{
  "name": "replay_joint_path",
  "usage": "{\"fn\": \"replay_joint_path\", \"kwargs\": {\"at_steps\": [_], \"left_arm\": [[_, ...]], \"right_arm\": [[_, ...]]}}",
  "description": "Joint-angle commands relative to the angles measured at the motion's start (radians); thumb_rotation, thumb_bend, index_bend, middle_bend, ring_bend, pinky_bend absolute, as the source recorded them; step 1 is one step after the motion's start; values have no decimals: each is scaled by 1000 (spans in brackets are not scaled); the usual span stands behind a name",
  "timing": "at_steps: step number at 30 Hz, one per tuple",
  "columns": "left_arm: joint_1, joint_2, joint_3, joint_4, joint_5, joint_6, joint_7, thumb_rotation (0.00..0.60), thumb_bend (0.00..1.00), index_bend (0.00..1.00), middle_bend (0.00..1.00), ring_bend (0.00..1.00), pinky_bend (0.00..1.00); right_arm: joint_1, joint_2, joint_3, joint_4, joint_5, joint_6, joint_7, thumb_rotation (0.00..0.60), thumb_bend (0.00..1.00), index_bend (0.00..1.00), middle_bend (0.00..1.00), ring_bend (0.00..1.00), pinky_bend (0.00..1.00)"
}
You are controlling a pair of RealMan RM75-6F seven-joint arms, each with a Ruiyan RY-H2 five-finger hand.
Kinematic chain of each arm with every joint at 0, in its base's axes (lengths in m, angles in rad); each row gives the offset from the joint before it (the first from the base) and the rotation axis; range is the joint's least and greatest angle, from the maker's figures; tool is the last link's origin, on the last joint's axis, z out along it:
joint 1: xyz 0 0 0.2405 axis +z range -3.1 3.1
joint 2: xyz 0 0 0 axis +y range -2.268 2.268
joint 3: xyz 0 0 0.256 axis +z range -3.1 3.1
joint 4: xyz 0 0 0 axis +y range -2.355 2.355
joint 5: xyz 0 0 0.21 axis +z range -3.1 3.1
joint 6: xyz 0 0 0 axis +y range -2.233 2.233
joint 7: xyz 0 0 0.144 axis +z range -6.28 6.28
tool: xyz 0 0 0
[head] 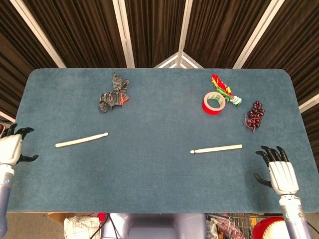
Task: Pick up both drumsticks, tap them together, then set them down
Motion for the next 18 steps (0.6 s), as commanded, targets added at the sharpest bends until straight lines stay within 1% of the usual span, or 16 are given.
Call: {"fn": "replay_joint_path", "kwargs": {"at_steps": [1,6,11,18], "left_arm": [[-89,-22,-20,38,-135,-90,66,600,244,269,267,0,85],[-168,-55,-16,77,-268,-152,128,600,264,297,289,0,85],[-222,-104,-8,134,-336,-165,160,600,300,345,323,0,86],[-286,-187,16,234,-404,-180,214,600,307,377,339,0,86]], "right_arm": [[2,-3,1,5,1,-2,0,600,235,284,205,201,95],[1,-7,-1,17,6,-7,1,600,235,284,205,201,95],[-1,-8,-3,25,6,-7,6,600,235,284,205,201,95],[1,-10,0,33,13,-14,10,600,235,284,205,202,95]]}}
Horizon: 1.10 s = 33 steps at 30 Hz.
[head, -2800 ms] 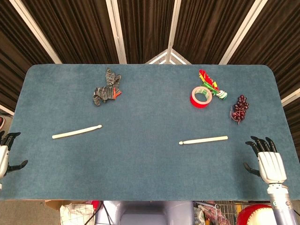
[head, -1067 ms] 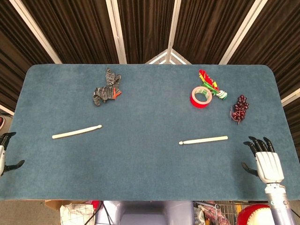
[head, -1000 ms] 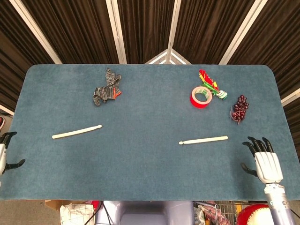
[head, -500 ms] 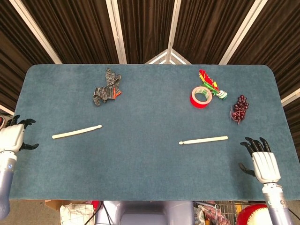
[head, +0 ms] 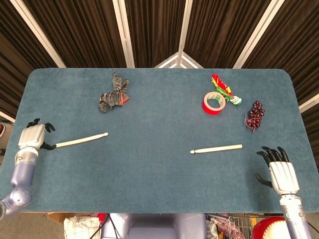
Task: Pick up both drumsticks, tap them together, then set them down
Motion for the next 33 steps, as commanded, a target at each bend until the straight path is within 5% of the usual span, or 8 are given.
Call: {"fn": "replay_joint_path", "kwargs": {"at_steps": [1,33], "left_arm": [[-40,-49,16,53,-47,-18,36,600,307,379,342,1,86],[-149,-244,73,156,-89,29,115,600,442,435,419,45,86]], "right_arm": [[0,-1,0,5,3,-2,1,600,235,284,205,203,95],[0,-14,6,39,15,-6,21,600,235,284,205,208,95]]}}
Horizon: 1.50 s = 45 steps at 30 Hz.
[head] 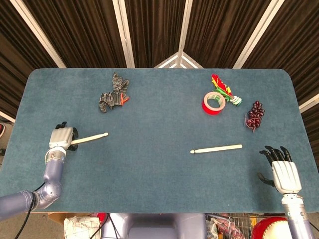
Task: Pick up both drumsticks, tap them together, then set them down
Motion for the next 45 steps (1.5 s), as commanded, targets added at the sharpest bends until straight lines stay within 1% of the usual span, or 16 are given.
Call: {"fn": "replay_joint_path", "kwargs": {"at_steps": [1,8,13,21,33,40,45], "left_arm": [[-2,-4,0,-1,1,0,-2,600,442,439,423,50,86],[-1,-6,6,-13,31,-5,-18,600,472,483,447,62,86],[-7,-7,7,-22,22,1,-10,600,476,489,454,63,85],[-18,-7,5,-53,12,18,6,600,474,510,499,83,85],[-32,-7,15,-88,-17,53,47,600,472,514,502,85,85],[-49,-4,36,-102,-74,55,112,600,466,472,480,85,85],[-71,16,53,-129,-146,48,173,600,465,457,467,85,85]], "right_arm": [[0,-1,0,1,0,0,0,600,235,284,205,209,95],[-1,-3,3,4,2,4,4,600,235,284,205,212,95],[-1,-5,3,5,1,4,5,600,235,284,205,212,95],[-1,-5,4,6,4,3,7,600,236,284,205,212,95],[-1,-5,4,4,2,3,16,600,235,284,205,214,95],[-2,-4,6,2,2,8,18,600,235,284,205,214,95],[-3,-4,9,2,4,13,21,600,235,284,205,215,95]]}}
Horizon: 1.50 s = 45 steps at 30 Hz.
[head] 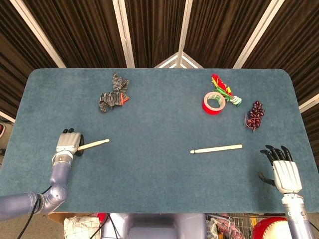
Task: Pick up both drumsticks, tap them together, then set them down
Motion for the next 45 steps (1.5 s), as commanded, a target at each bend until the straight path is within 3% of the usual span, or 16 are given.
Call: {"fn": "replay_joint_path", "kwargs": {"at_steps": [1,10,22,36,45], "left_arm": [[-17,18,15,-26,-45,2,42,600,465,455,466,85,85],[-31,64,42,-77,-125,37,106,600,466,449,456,84,85],[-22,70,57,-81,-100,55,97,600,479,466,469,82,85],[-40,121,74,-162,-188,84,159,600,480,458,463,82,85],[-10,129,98,-144,-188,86,139,600,480,452,458,82,85]], "right_arm": [[0,-1,1,0,1,2,1,600,235,284,205,215,95],[0,-2,1,0,0,2,1,600,236,284,205,215,95],[-2,0,5,-7,3,7,0,600,235,284,205,218,95],[-2,-6,8,0,8,6,-5,600,236,284,206,220,95],[-3,-6,6,-5,7,5,-6,600,236,284,206,220,95]]}}
